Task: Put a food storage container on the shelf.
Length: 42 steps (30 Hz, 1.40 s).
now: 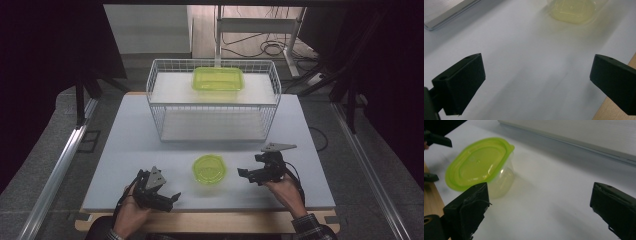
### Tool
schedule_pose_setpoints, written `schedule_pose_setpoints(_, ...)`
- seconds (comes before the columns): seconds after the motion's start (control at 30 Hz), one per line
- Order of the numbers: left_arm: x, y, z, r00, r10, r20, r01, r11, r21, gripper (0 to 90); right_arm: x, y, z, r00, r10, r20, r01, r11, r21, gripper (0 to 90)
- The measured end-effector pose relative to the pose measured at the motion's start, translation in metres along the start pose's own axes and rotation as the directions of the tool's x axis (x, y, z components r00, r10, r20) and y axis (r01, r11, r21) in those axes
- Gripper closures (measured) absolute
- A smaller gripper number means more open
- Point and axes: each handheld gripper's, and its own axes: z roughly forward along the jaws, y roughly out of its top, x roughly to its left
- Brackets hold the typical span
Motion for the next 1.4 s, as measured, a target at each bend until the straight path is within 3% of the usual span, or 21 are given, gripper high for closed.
schedule_pose_setpoints(0.27,0.000,0.000,0.001,0.9998,0.018,-0.008,-0.018,0.9998,0.013,0.0,0.003,0.019,0.013,0.9974,0.045,-0.056,-0.043,0.9986,0.031,2.5)
schedule_pose_setpoints(0.67,-0.003,0.000,0.002,0.9990,0.043,-0.014,-0.043,0.9988,0.023,0.0,0.007,0.038,0.039,0.9889,0.071,-0.131,-0.059,0.9936,0.097,27.6)
schedule_pose_setpoints(0.83,-0.003,0.000,0.002,0.9987,0.049,-0.016,-0.048,0.9985,0.027,0.0,0.006,0.039,0.051,0.9811,0.110,-0.159,-0.089,0.9869,0.134,38.4)
schedule_pose_setpoints(1.03,-0.004,0.000,0.003,0.9981,0.059,-0.018,-0.058,0.9977,0.035,0.0,0.002,0.039,0.057,0.9607,0.188,-0.204,-0.153,0.9726,0.175,50.4)
schedule_pose_setpoints(1.33,-0.006,0.000,0.005,0.9966,0.080,-0.021,-0.079,0.9954,0.054,0.2,-0.001,0.038,0.064,0.9180,0.293,-0.267,-0.230,0.9427,0.241,73.9)
schedule_pose_setpoints(1.4,-0.007,0.000,0.005,0.9963,0.083,-0.022,-0.082,0.9953,0.053,0.2,-0.002,0.038,0.064,0.9162,0.297,-0.268,-0.234,0.9410,0.245,78.4)
